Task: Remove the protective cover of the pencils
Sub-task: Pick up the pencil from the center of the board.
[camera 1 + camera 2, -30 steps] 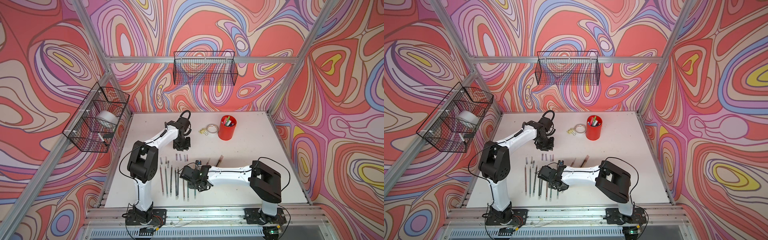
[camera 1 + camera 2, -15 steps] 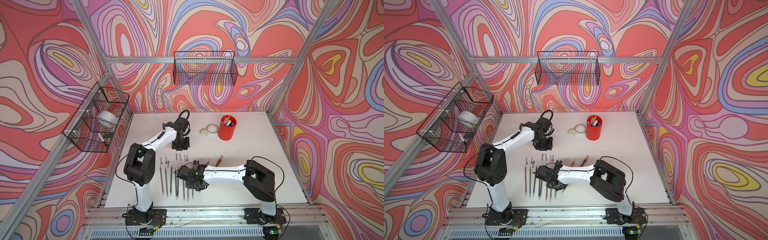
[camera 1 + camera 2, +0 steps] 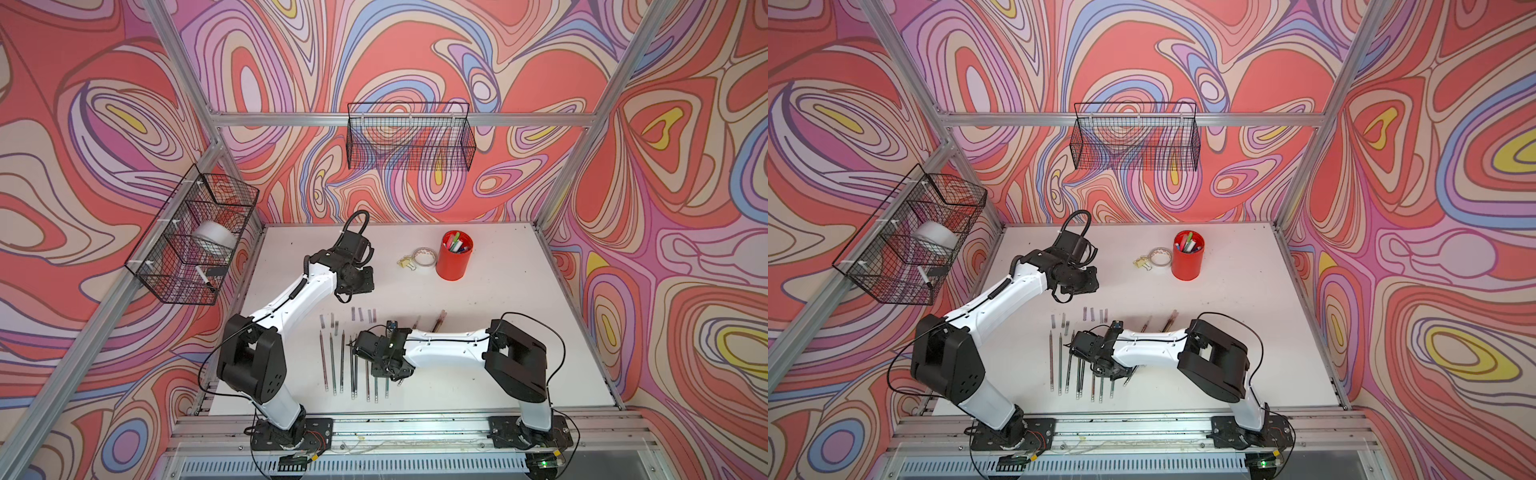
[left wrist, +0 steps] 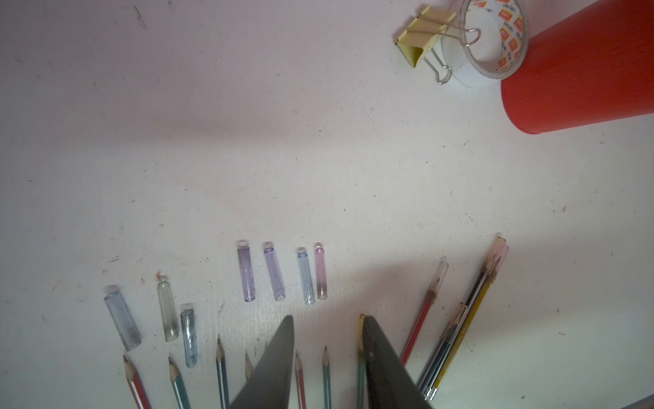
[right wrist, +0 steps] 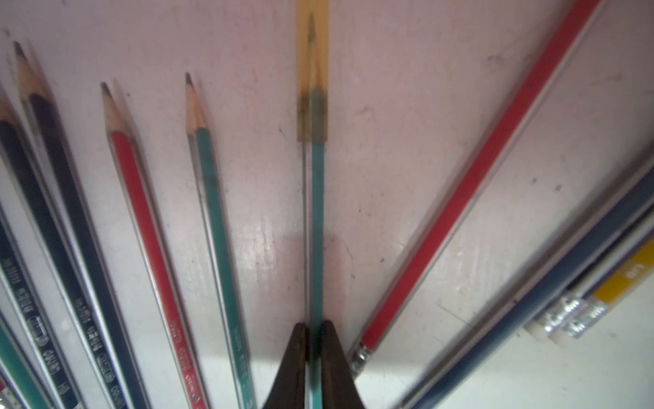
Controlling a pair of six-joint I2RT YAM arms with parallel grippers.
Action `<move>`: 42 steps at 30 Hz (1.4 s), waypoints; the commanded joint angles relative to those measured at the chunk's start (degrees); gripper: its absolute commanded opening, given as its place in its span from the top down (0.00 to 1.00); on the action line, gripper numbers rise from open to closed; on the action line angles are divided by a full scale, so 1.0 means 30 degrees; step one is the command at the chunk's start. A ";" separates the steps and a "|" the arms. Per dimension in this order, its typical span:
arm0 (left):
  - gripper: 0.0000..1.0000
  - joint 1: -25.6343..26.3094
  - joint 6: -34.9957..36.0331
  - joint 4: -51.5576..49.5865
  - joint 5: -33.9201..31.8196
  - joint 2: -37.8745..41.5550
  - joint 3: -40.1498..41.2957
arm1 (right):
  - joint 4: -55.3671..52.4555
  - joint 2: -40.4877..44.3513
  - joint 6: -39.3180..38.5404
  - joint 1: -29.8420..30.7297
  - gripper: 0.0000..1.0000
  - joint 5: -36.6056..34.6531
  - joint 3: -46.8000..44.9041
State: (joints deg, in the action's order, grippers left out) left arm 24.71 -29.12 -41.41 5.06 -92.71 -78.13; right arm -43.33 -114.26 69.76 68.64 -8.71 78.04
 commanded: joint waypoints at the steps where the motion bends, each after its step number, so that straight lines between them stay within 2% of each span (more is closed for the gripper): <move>1: 0.63 -0.0047 -0.0179 0.1024 -0.0414 0.0960 0.0475 | -0.0261 -0.0693 -0.0106 -0.0093 0.92 0.0179 0.0038; 18: 0.60 -0.0432 -0.0134 0.3751 0.0505 0.3815 0.2535 | 0.2729 0.2663 -0.1631 -0.0092 1.00 -0.0980 -0.0774; 28: 0.58 -0.0449 -0.0225 0.5307 0.4459 0.3172 0.2670 | 0.5146 0.5611 -0.3418 -0.0088 1.00 -0.2211 -0.1913; 38: 0.57 -0.0461 -0.0538 0.5917 0.7305 0.2047 0.2287 | 0.6563 0.6500 -0.4542 -0.0086 1.00 -0.1922 -0.1779; 42: 0.54 -0.0460 -0.0690 0.6069 0.7728 0.1806 0.2313 | 0.6797 0.6678 -0.4854 -0.0086 1.00 -0.1984 -0.1639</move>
State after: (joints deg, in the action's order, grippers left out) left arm 23.57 -30.35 -24.93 25.47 -86.50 -70.30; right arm -24.51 -95.92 56.90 68.58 -13.74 73.14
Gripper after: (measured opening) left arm 0.455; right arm 0.081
